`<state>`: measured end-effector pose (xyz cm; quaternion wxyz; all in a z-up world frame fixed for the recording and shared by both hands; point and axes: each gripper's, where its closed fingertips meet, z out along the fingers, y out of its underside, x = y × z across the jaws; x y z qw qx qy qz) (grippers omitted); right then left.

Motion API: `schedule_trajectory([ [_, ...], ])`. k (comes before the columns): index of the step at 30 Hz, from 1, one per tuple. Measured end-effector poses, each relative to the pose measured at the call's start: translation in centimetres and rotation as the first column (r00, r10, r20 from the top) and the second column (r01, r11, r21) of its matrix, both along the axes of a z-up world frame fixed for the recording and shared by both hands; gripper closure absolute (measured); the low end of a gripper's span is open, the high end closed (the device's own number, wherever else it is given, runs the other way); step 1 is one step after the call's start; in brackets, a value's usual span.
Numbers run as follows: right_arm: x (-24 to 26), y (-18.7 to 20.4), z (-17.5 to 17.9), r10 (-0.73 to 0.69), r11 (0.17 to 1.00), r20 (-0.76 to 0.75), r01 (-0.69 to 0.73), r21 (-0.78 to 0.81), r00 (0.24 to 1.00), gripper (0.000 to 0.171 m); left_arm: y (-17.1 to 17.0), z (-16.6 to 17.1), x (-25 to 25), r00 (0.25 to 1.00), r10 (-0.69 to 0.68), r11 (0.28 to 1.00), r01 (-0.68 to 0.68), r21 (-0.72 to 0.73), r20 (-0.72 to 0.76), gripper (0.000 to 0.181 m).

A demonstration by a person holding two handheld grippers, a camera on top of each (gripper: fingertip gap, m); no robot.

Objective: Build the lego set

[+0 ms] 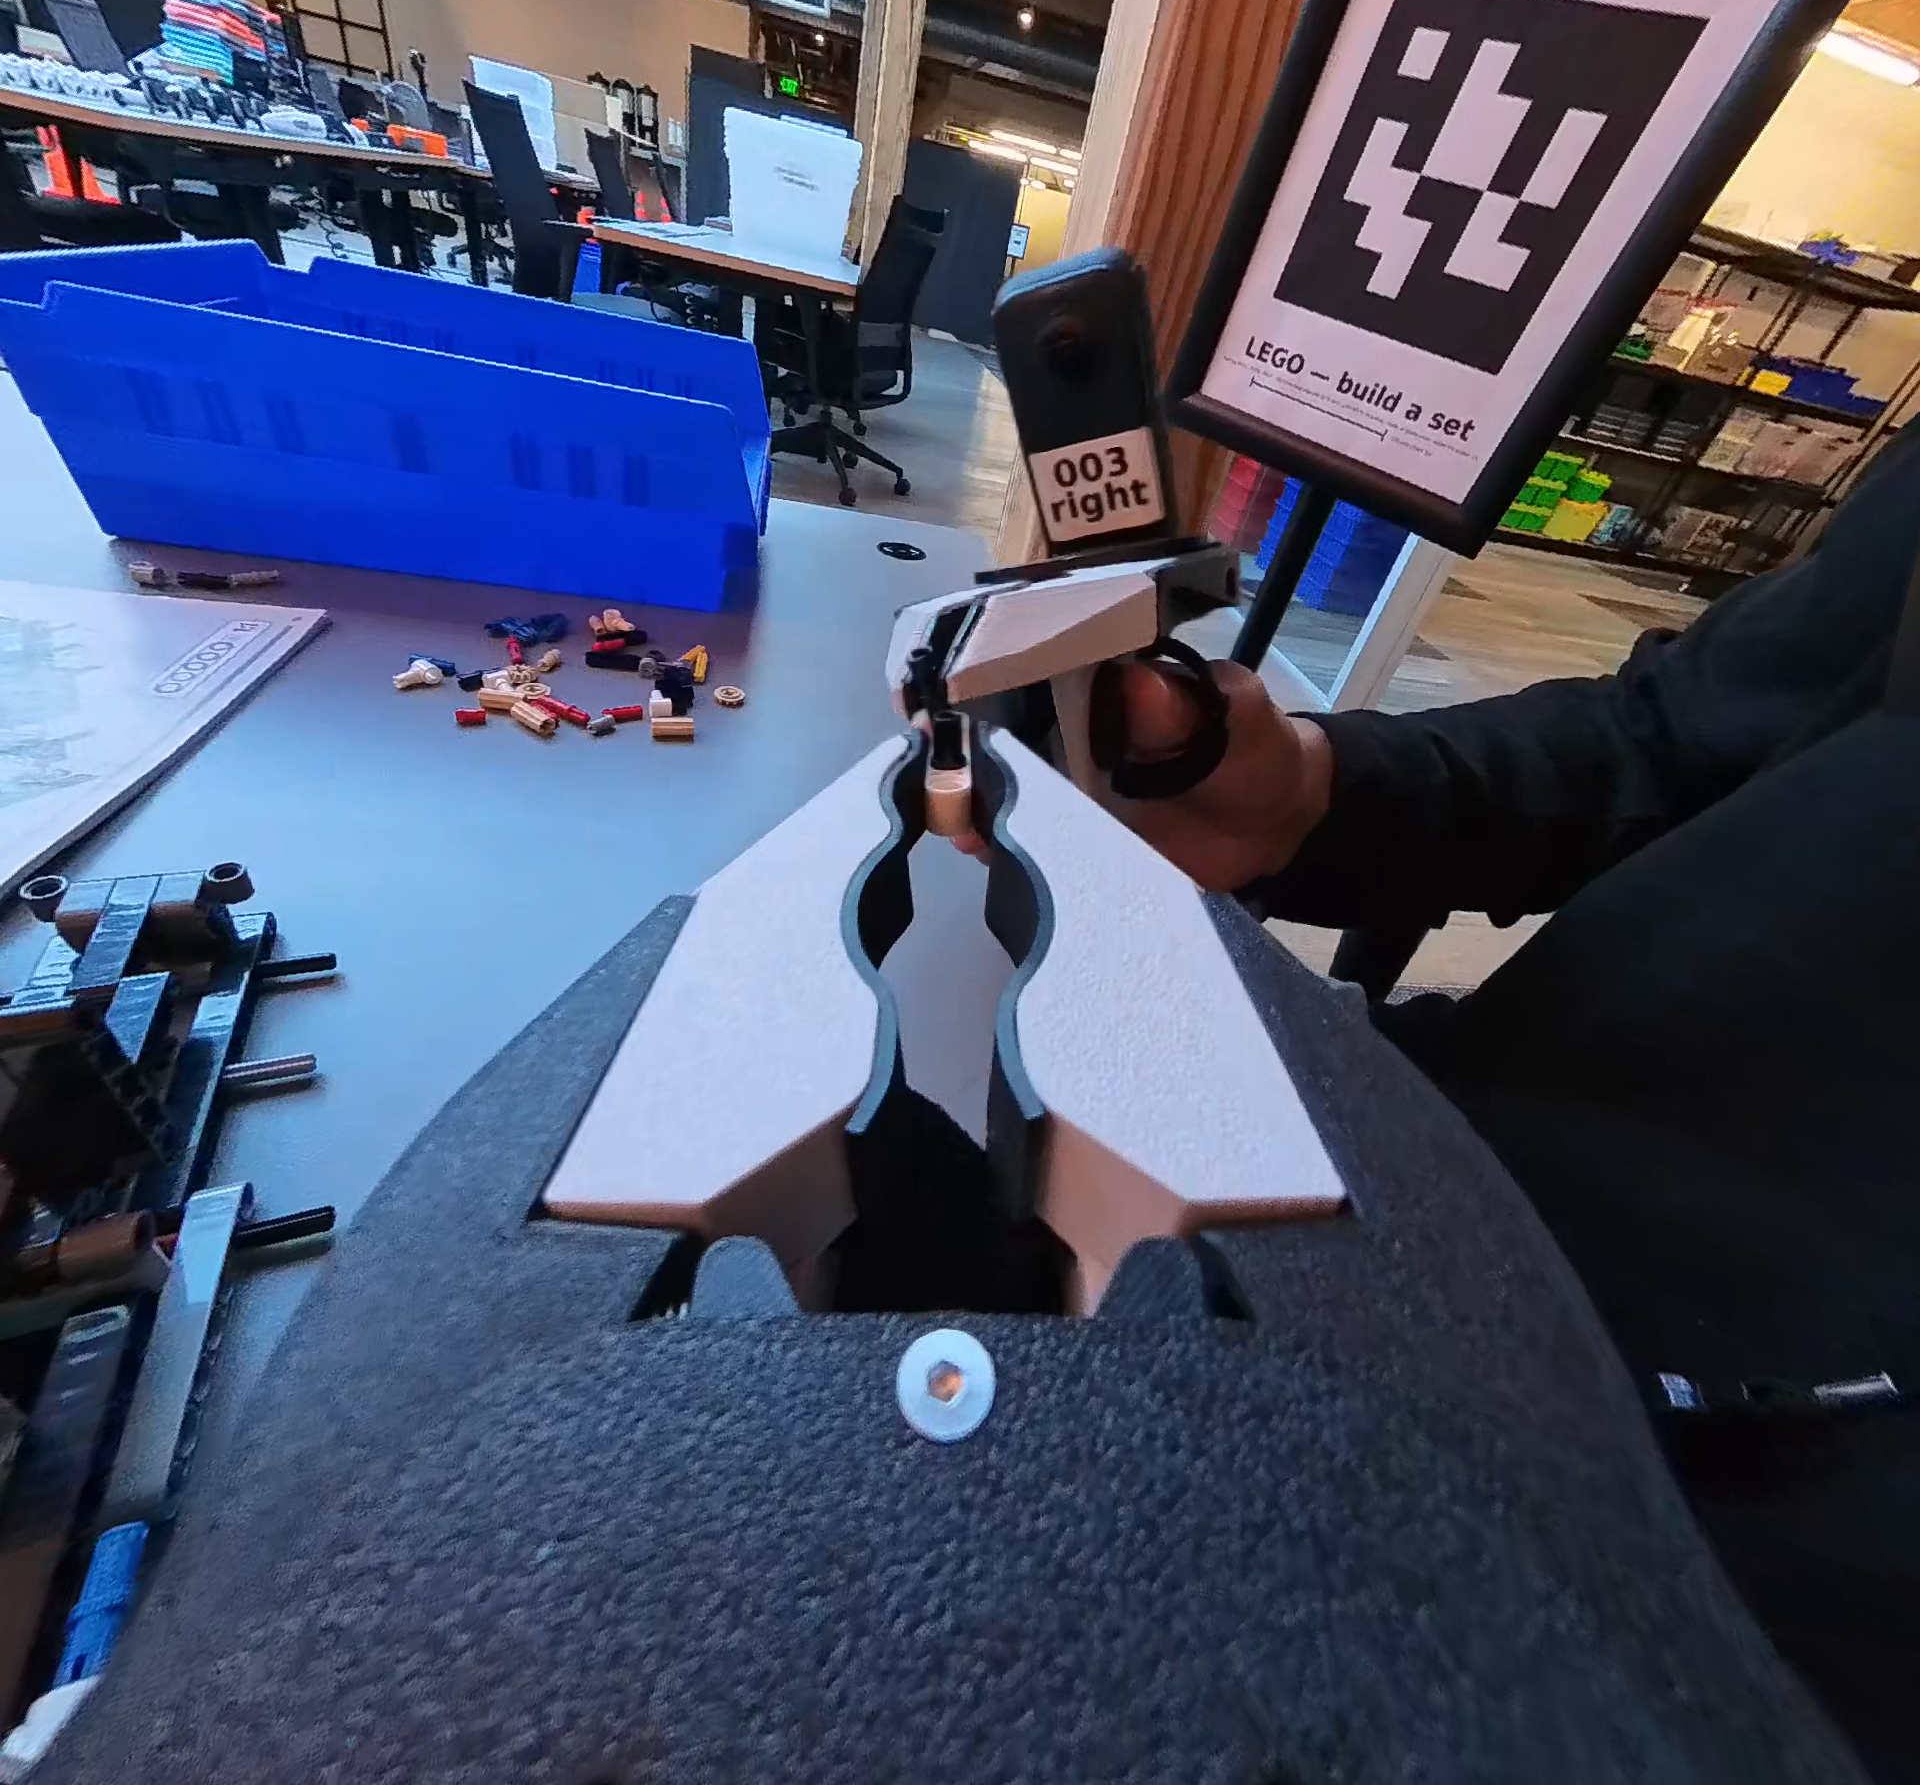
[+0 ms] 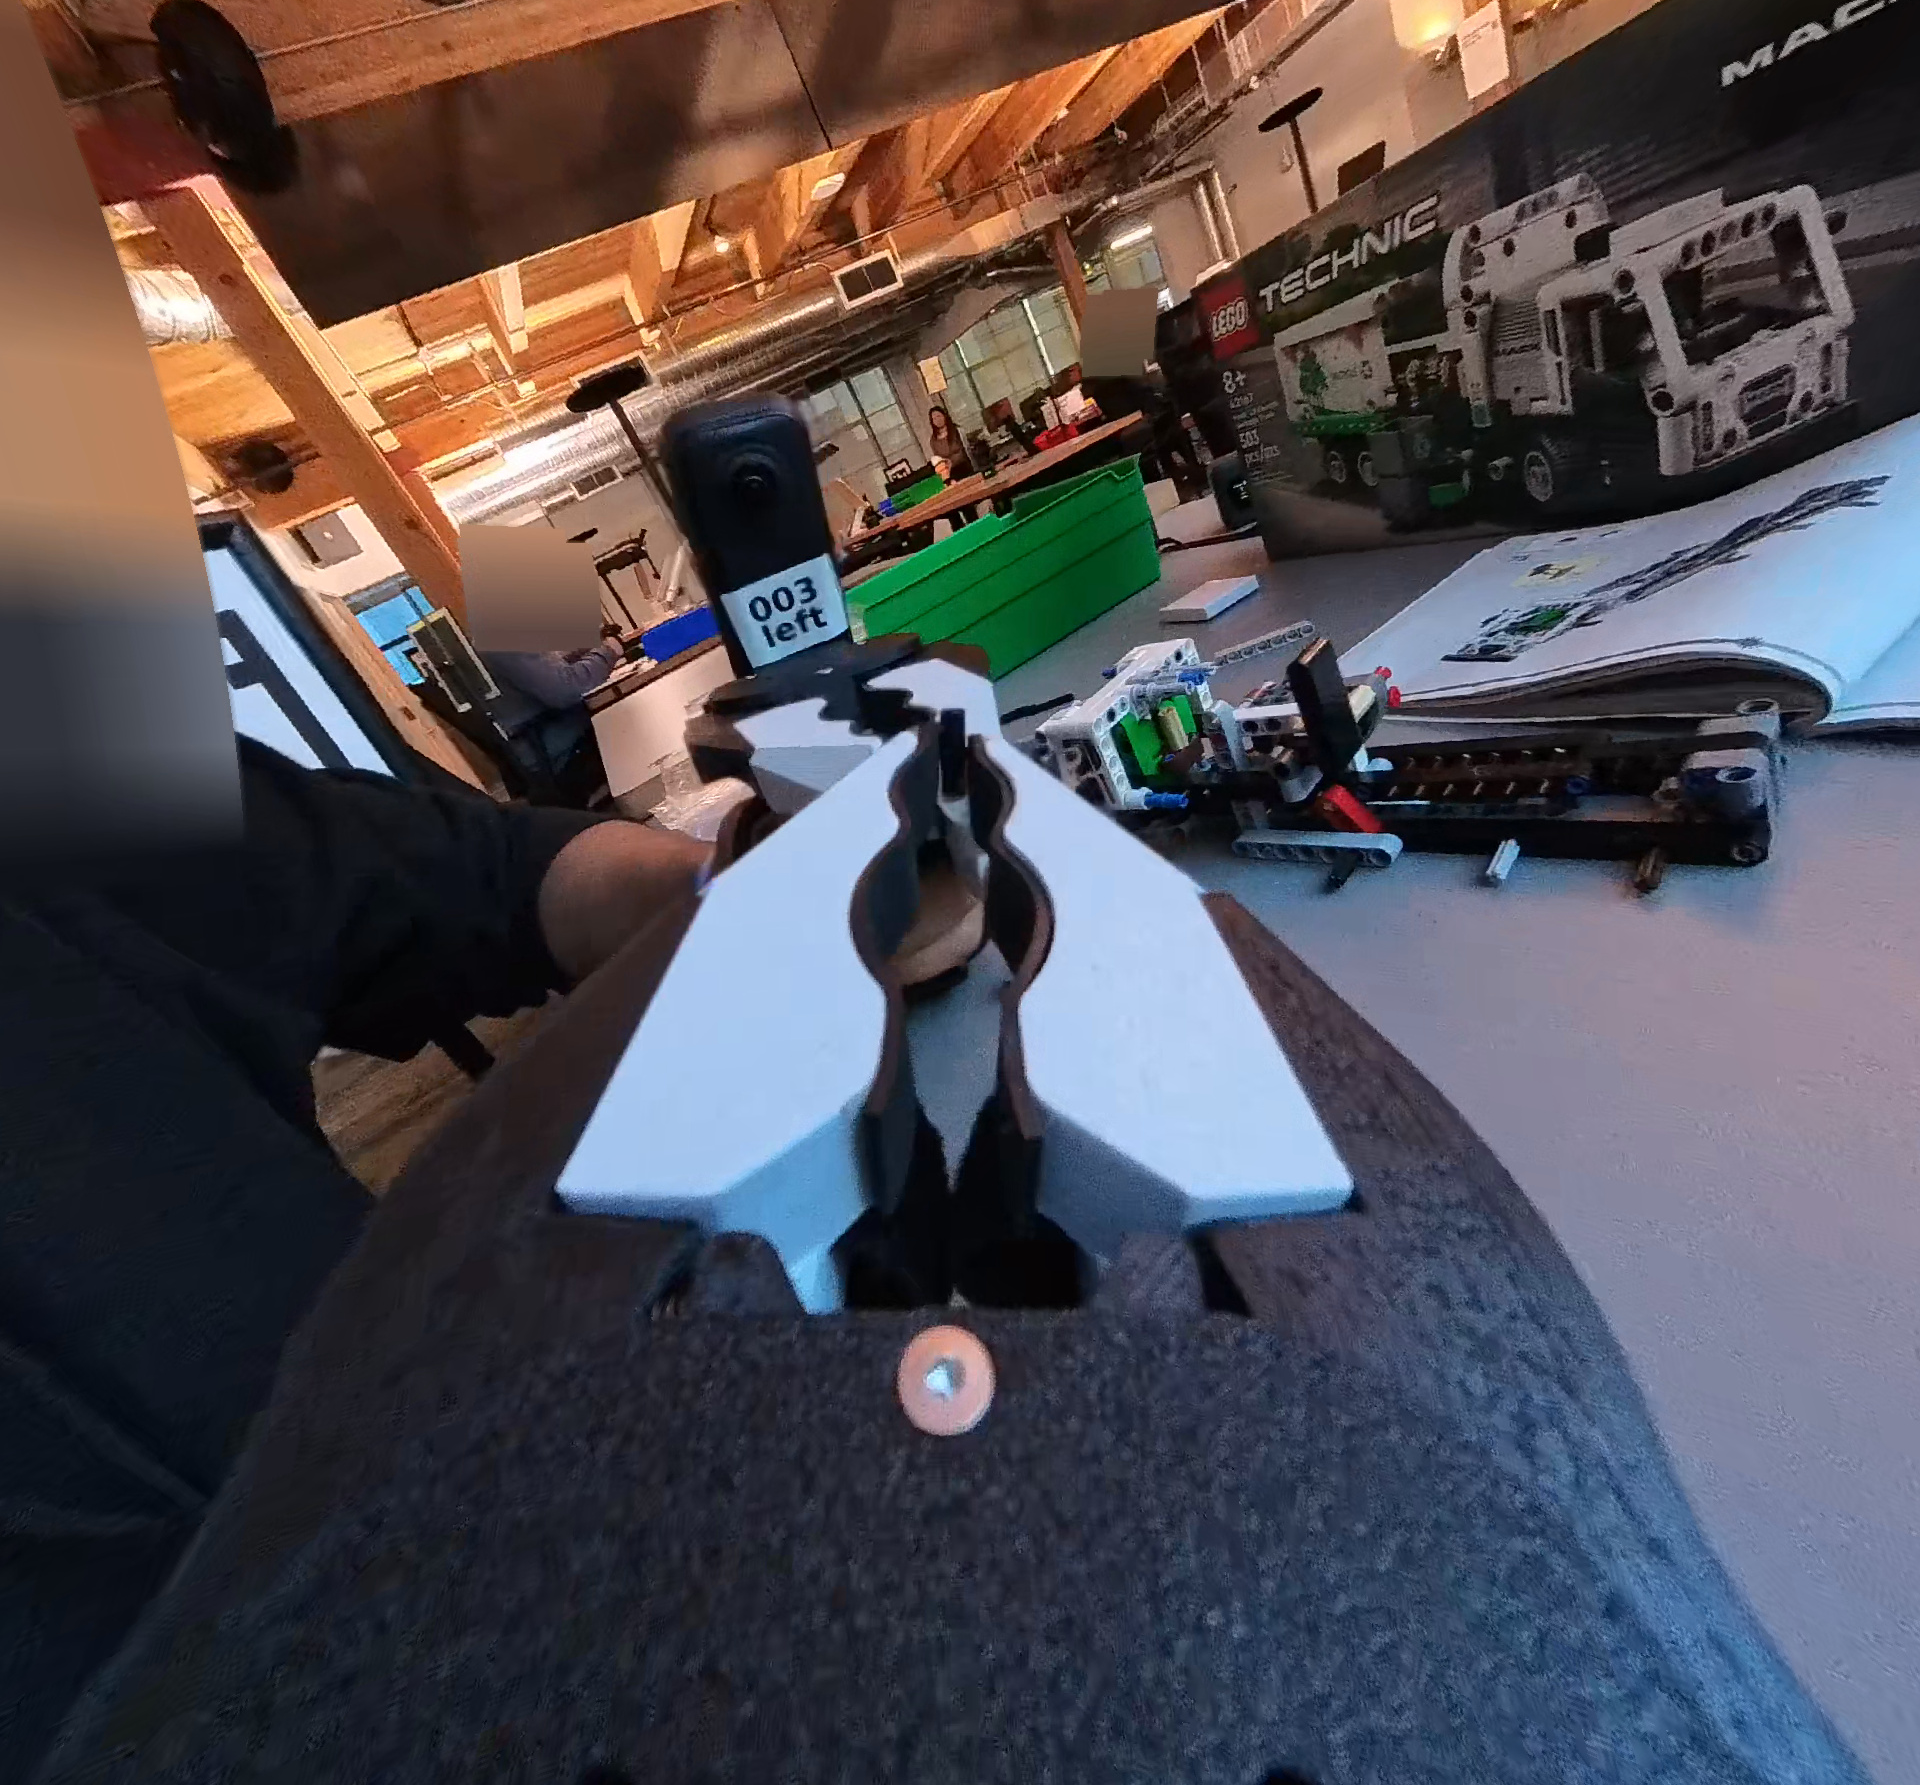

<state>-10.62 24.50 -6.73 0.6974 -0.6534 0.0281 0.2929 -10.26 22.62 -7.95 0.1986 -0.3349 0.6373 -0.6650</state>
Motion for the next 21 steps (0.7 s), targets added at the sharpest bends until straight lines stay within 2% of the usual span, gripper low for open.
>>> schedule_trajectory([
  [4,0.13,0.09,0.00,0.020,1.000,-0.027,-0.020,-0.006,0.999,0.167,0.21,0.11,0.03,1.000,-0.009,1.000,0.009,-0.027,-0.011,0.175],
  [15,-0.26,0.08,-0.29,-0.011,1.000,0.062,0.011,-0.004,0.998,0.167,0.05,-0.01,-0.12,1.000,-0.015,1.000,0.015,-0.007,-0.005,0.175],
  [21,-0.19,0.04,0.17,0.042,0.999,-0.030,-0.042,0.010,0.999,0.167,0.00,0.16,-0.28,0.999,-0.034,0.999,0.034,-0.025,-0.003,0.175],
])
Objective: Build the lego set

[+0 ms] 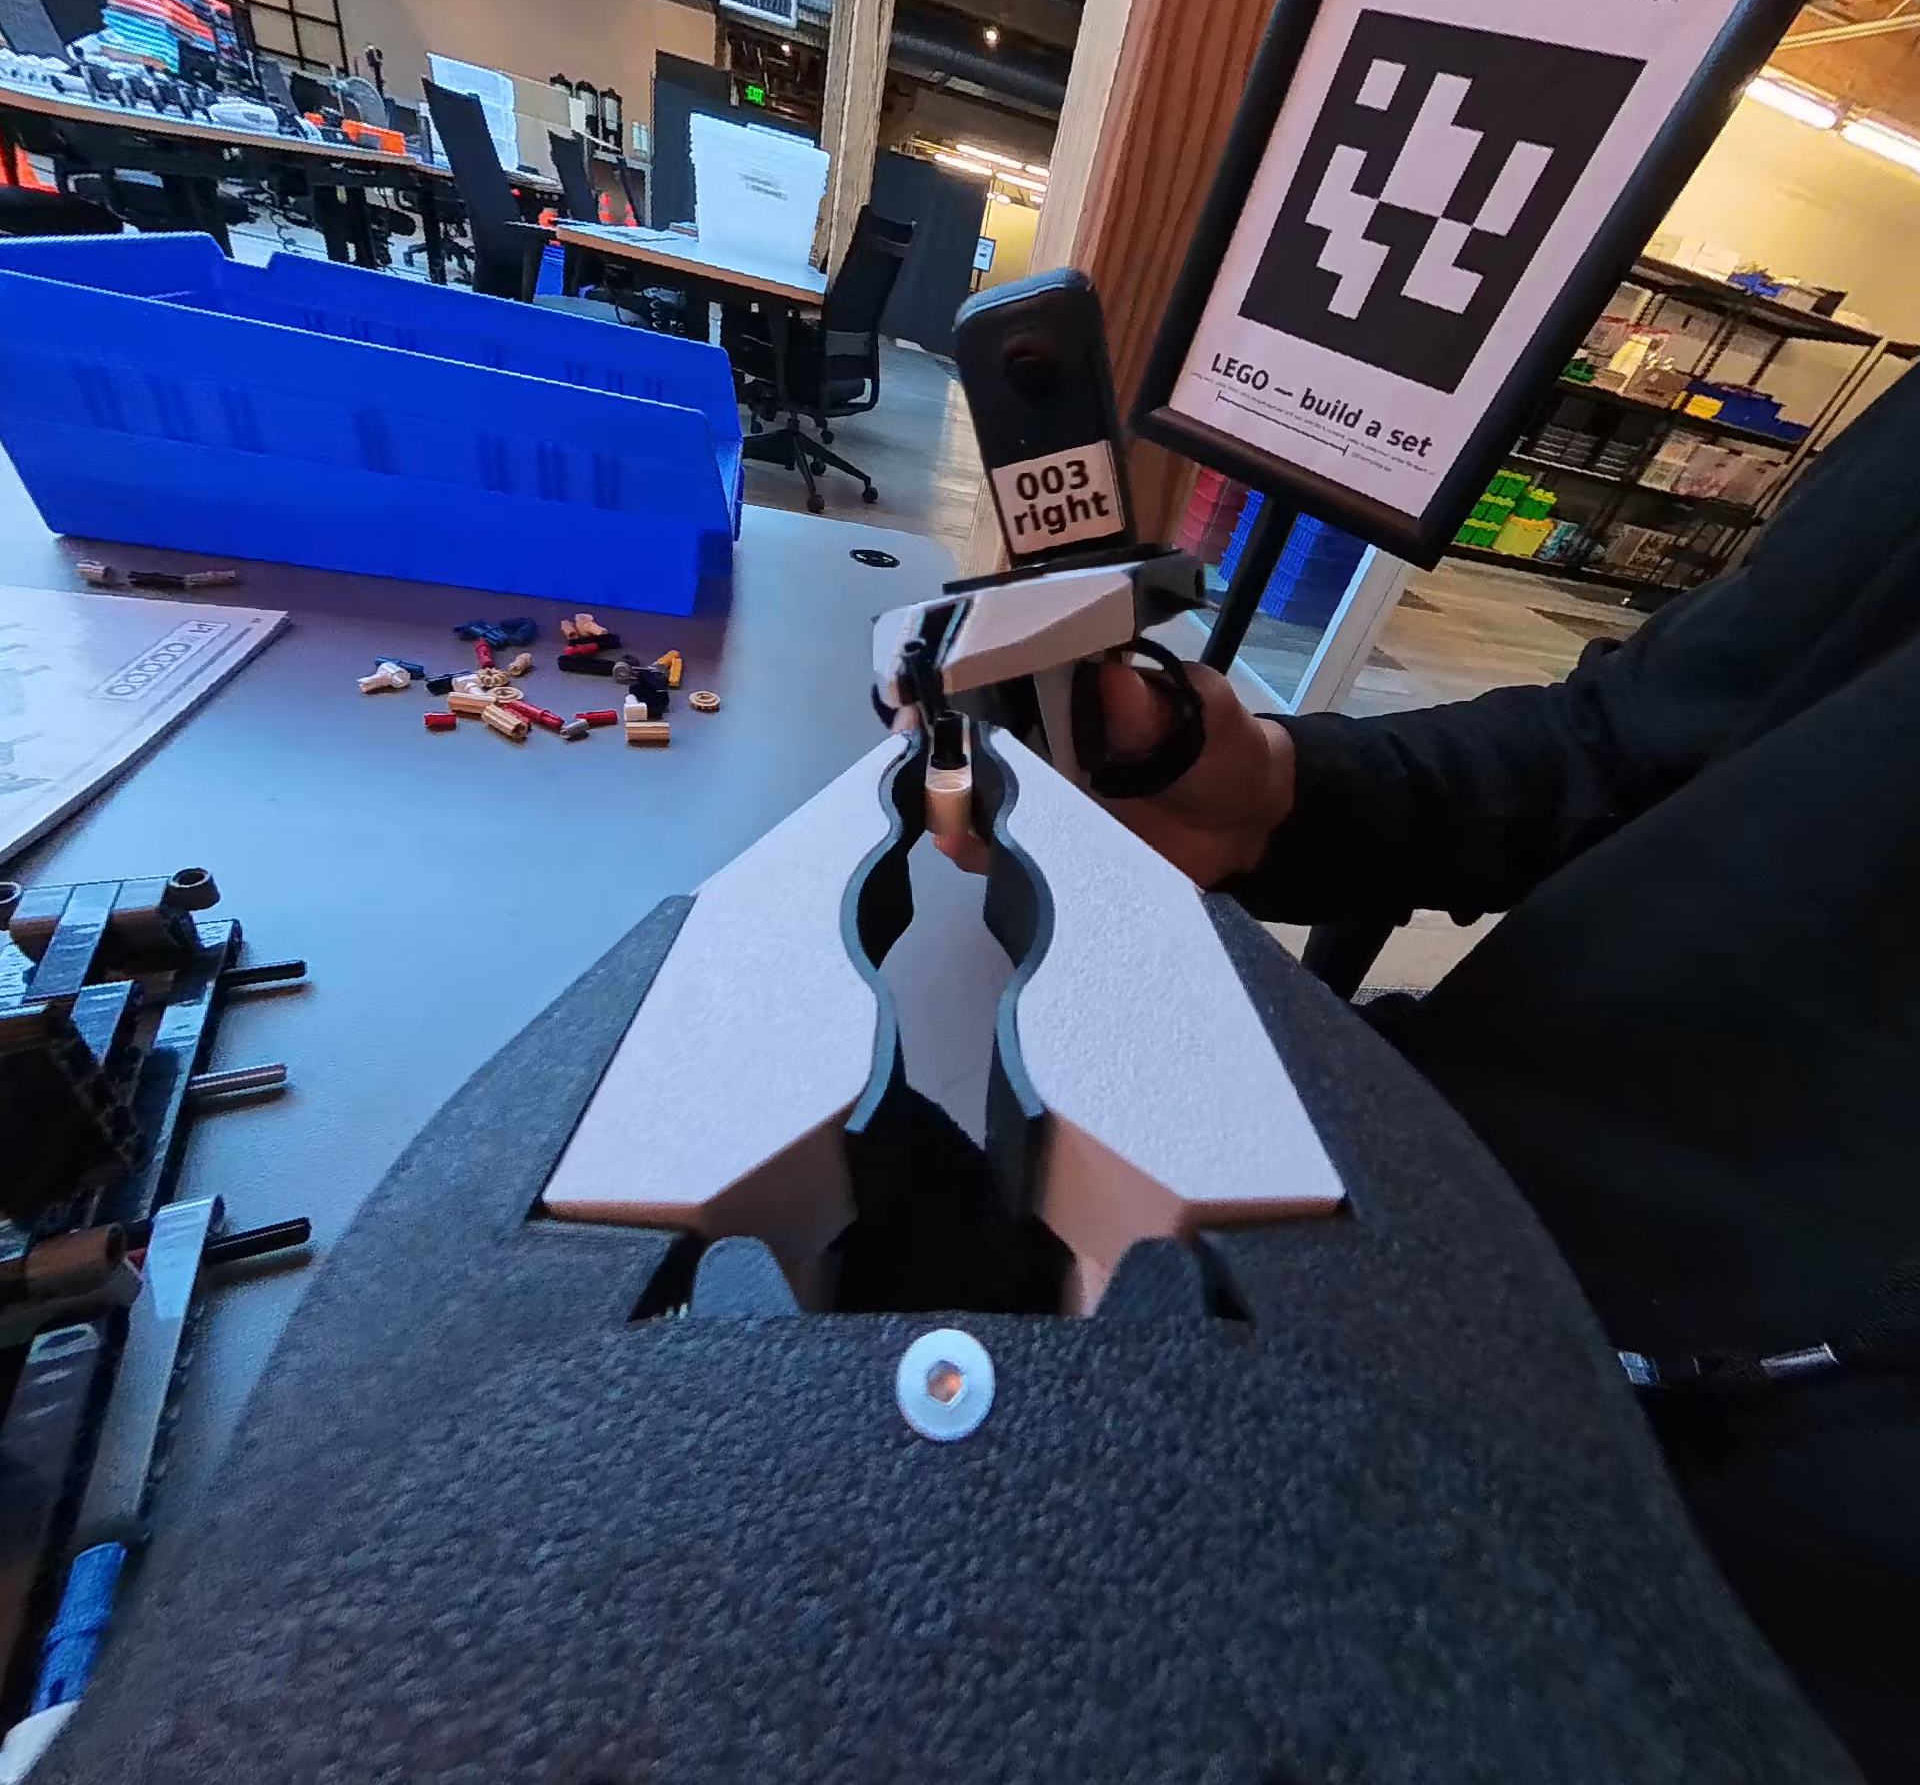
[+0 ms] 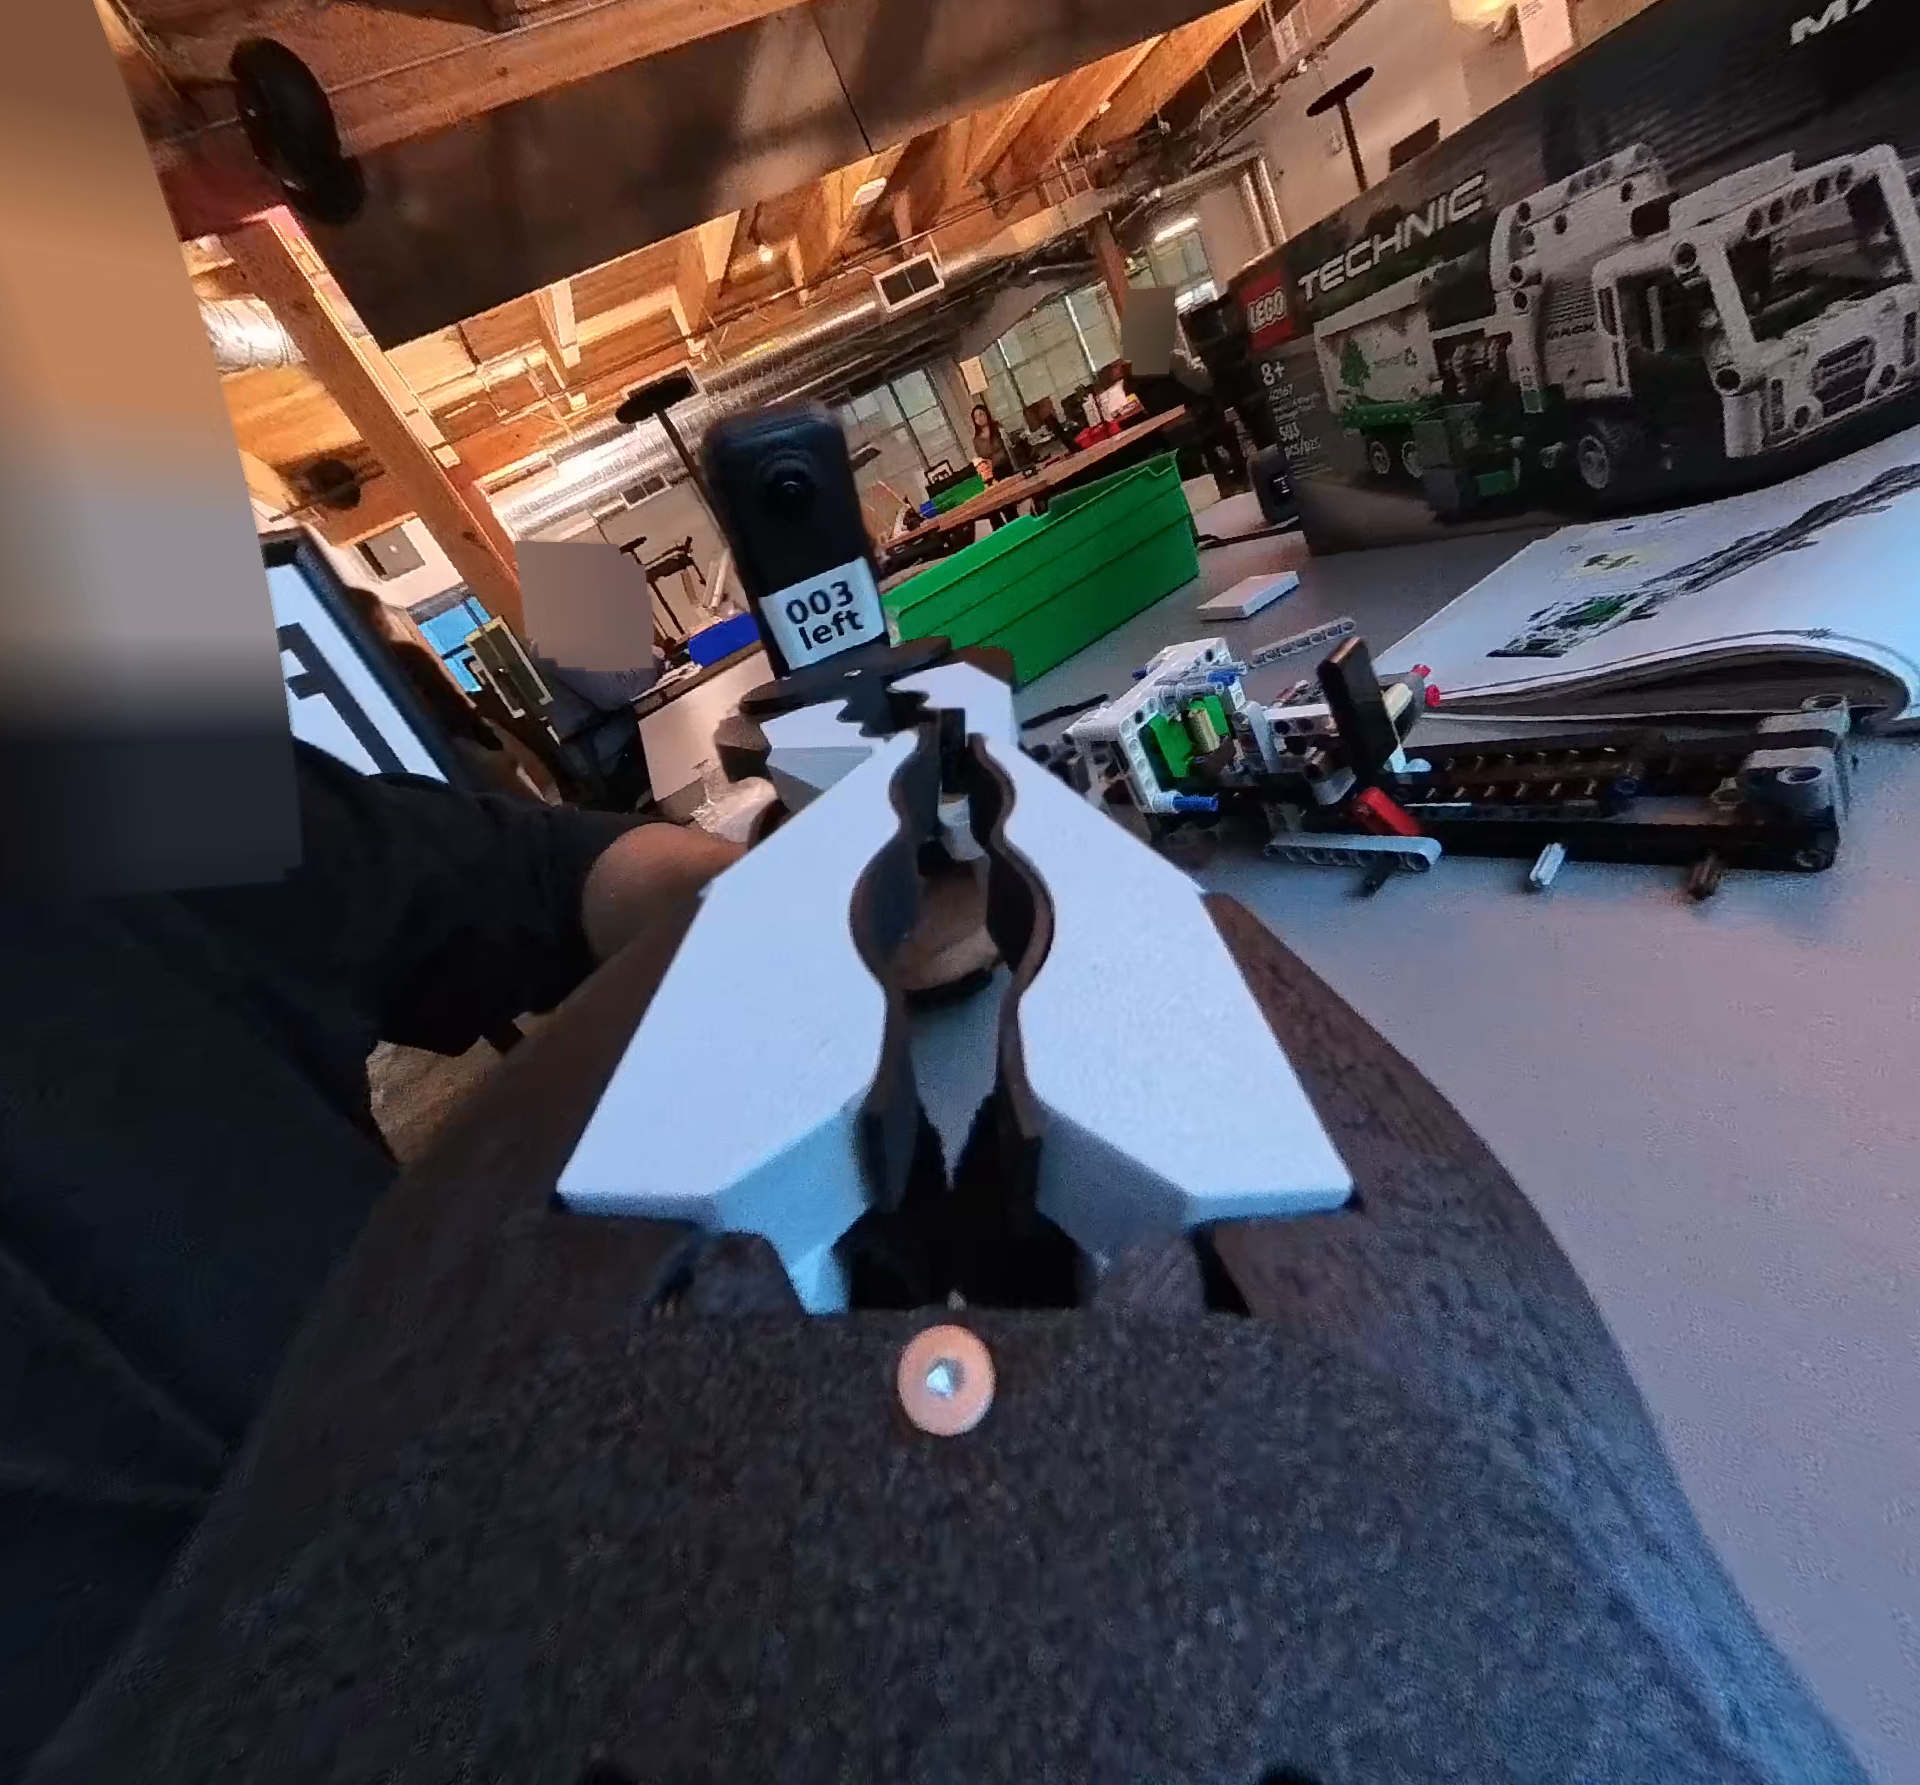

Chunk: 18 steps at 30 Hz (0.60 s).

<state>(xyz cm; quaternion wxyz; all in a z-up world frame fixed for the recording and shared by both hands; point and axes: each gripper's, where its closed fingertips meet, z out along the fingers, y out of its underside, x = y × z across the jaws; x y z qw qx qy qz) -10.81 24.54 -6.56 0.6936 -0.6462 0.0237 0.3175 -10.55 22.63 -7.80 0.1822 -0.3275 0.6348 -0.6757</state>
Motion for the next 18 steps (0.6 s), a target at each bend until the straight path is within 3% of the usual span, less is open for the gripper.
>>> schedule_trajectory([
  [18,0.21,-0.09,-0.02,-0.035,0.999,0.034,0.034,0.012,0.999,0.167,0.52,0.09,0.13,1.000,0.006,1.000,-0.006,-0.022,-0.009,0.175],
])
